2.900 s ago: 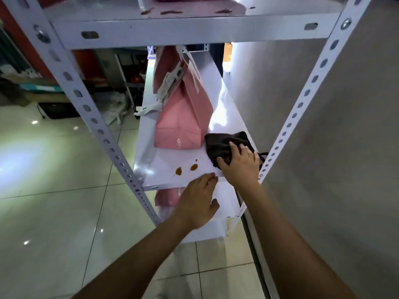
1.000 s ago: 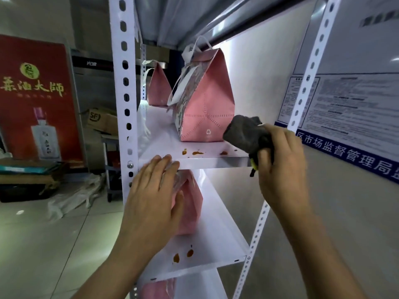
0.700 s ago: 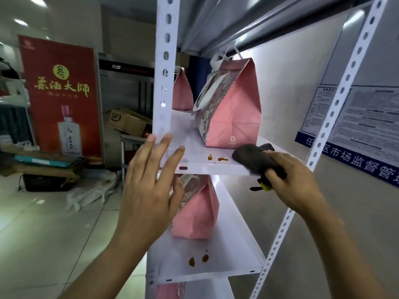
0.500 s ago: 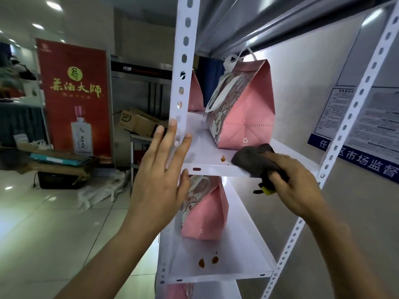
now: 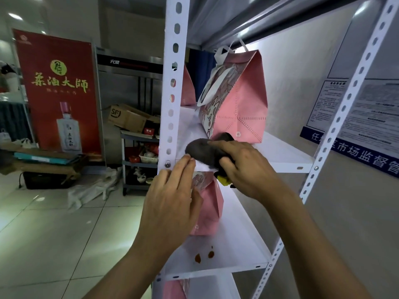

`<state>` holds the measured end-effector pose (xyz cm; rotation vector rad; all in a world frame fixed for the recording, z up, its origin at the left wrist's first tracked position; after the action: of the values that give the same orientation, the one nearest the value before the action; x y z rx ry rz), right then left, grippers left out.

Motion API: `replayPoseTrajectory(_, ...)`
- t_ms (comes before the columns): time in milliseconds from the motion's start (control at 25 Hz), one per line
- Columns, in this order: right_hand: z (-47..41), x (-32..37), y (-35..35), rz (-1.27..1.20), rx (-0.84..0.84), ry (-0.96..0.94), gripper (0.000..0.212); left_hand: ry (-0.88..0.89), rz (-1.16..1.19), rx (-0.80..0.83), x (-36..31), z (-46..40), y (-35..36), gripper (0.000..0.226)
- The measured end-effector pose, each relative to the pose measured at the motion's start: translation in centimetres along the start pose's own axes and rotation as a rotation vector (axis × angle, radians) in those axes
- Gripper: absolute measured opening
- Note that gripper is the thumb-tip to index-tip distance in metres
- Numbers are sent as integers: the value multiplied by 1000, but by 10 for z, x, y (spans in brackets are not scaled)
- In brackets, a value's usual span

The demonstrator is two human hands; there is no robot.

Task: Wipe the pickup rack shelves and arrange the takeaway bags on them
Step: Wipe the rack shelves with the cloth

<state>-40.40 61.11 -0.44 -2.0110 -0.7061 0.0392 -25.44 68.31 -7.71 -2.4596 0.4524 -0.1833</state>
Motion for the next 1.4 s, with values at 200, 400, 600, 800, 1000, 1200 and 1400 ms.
replayPoseTrajectory(200,19,-16,-7,-9,-99,80,35,-45,81,-49,2,-6,-6,48)
replayPoseTrajectory(400,2,-23,-2,118,-140,263,25,-84,148,-32,2,-4,-7,52)
replayPoseTrajectory(600,13,-3,-1,90,-153,175,26,-94,193,-2,0,0,-3,54)
replayPoseTrajectory(800,1,7,-1,76,-97,208,27,-97,193,-3,0,1,-1,54)
replayPoseTrajectory(1000,5,24,1,53,-103,160,28,-93,202,-25,0,3,0,53)
replayPoseTrajectory(1200,9,-13,-6,52,-156,299,24,-93,183,-22,2,3,2,56)
replayPoseTrajectory(1400,17,-90,-41,68,-183,598,33,-117,154,1,-2,1,1,57)
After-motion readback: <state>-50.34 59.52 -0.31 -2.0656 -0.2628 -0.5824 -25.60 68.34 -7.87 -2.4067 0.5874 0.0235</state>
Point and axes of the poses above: each hand's wrist, its own z-axis away from the middle knuckle, its own y-axis out of the palm, x = y × z, the point moved 5 cm from there along -z, towards the middle knuckle, and after that the axes turned 11 degrees about y, right-handed, at the moved point
